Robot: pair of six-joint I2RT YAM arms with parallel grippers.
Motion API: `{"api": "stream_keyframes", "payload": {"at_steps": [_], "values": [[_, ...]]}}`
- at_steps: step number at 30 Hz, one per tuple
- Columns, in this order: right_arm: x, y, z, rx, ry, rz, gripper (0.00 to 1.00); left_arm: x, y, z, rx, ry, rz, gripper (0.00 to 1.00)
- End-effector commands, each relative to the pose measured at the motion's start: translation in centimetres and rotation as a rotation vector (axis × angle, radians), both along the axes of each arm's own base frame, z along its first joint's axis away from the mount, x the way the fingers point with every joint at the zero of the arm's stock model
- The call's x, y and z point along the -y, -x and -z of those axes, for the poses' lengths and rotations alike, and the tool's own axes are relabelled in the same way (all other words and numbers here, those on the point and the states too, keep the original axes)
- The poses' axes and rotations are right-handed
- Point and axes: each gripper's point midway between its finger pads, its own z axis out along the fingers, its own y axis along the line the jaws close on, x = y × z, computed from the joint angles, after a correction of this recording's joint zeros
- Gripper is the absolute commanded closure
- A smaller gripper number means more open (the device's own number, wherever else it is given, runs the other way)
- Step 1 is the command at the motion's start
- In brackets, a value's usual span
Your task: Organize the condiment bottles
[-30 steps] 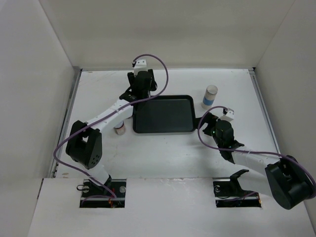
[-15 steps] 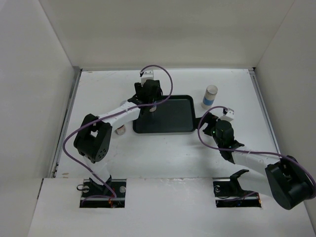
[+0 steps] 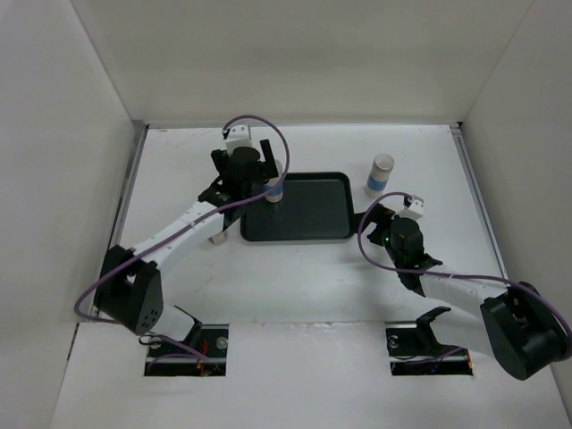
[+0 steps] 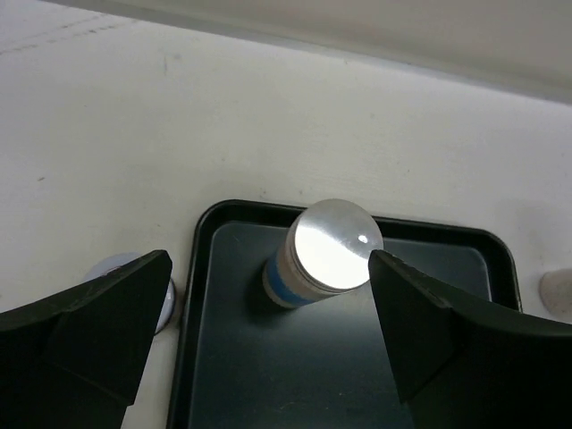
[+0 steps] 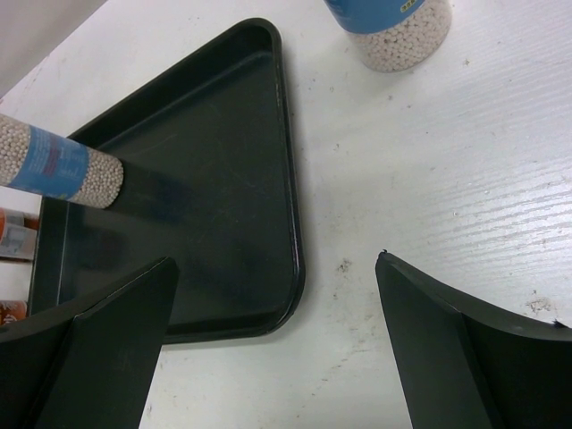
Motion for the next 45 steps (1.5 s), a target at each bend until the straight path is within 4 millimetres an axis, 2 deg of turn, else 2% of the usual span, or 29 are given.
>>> {"api": "stream_keyframes", "payload": {"at_steps": [1,5,8,17,20,23,25,29,31,34,36,38,39,42,45], "values": [[-1.0,-1.2,-2.8,0.076,-0.029,-0.012,0.01,-3.2,1.4,-0.4,-0.005,0.000,-0.071,0.08],[-1.0,-1.1,-2.7,0.075,-0.031,-0.010,0.00,-6.1,2.0,3.4,-0.122,-0.009,-0.141,0.14],[-0.9,-1.3,-2.8,0.079,-0.023,-0.006,0.00,-7.1,1.8,5.0,-0.164,-0.022,-0.158,0.14],[-1.3,-1.2,-2.4,0.065,-0.030,-0.018,0.00,-8.0,0.7,8.5,-0.225,-0.085,-0.188,0.15],[-1.5,-1.3,-2.5,0.066,-0.023,-0.025,0.00,-8.4,0.7,10.1,-0.240,-0.101,-0.204,0.18],[-1.6,-1.2,-2.2,0.056,-0.032,-0.029,0.00,-8.6,0.5,10.9,-0.247,-0.114,-0.215,0.25],[-1.6,-1.3,-2.3,0.059,-0.028,-0.032,0.00,-8.7,0.5,10.8,-0.244,-0.113,-0.220,0.33],[-1.6,-1.2,-2.4,0.061,-0.036,-0.032,0.00,-8.9,0.3,9.7,-0.216,-0.102,-0.225,0.56],[-1.6,-1.3,-2.4,0.061,-0.028,-0.031,0.00,-9.3,0.3,7.6,-0.163,-0.073,-0.240,0.64],[-1.5,-1.3,-2.5,0.066,-0.033,-0.027,0.00,-9.4,0.1,2.7,-0.023,-0.008,-0.240,0.66],[-1.6,-1.3,-2.4,0.061,-0.029,-0.032,0.00,-8.9,0.6,-0.4,0.050,0.021,-0.219,0.66],[-1.5,-1.3,-2.5,0.067,-0.026,-0.028,0.00,-7.7,1.0,-2.1,0.085,0.031,-0.183,0.66],[-1.5,-1.3,-2.6,0.069,-0.030,-0.027,0.00,-7.0,1.2,-2.5,0.088,0.028,-0.160,0.66],[-1.5,-1.2,-2.6,0.069,-0.027,-0.028,0.00,-4.4,2.3,-2.2,0.059,0.016,-0.088,0.67],[-1.3,-1.1,-2.8,0.077,-0.028,-0.020,0.00,-1.5,3.5,-0.1,0.004,0.029,-0.018,0.68]]}}
